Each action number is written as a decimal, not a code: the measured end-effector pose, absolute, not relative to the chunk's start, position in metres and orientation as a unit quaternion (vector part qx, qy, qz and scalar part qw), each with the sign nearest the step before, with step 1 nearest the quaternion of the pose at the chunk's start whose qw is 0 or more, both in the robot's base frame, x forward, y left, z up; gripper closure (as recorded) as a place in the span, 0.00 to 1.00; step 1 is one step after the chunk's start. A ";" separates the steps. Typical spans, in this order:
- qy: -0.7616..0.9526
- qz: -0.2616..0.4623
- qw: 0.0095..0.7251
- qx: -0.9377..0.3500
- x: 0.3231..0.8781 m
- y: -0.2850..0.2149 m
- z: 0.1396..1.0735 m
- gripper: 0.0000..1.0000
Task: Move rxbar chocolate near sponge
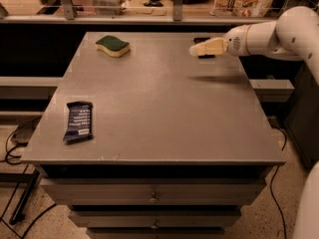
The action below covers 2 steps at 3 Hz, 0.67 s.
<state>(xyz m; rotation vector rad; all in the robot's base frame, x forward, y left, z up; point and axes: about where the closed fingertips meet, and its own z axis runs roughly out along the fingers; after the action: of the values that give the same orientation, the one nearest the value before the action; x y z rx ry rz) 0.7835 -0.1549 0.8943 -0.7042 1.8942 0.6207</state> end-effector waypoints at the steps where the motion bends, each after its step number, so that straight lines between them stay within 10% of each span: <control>1: 0.776 0.249 0.503 -0.288 0.804 -0.146 0.886 0.00; 2: 0.775 0.231 0.519 -0.277 0.824 -0.147 0.876 0.00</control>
Offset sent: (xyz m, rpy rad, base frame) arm 0.0649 -0.0004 -0.0248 -0.0163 -0.1015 -0.1187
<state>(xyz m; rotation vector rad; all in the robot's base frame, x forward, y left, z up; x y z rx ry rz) 0.8242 -0.1470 0.8758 -0.6643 1.8589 0.5548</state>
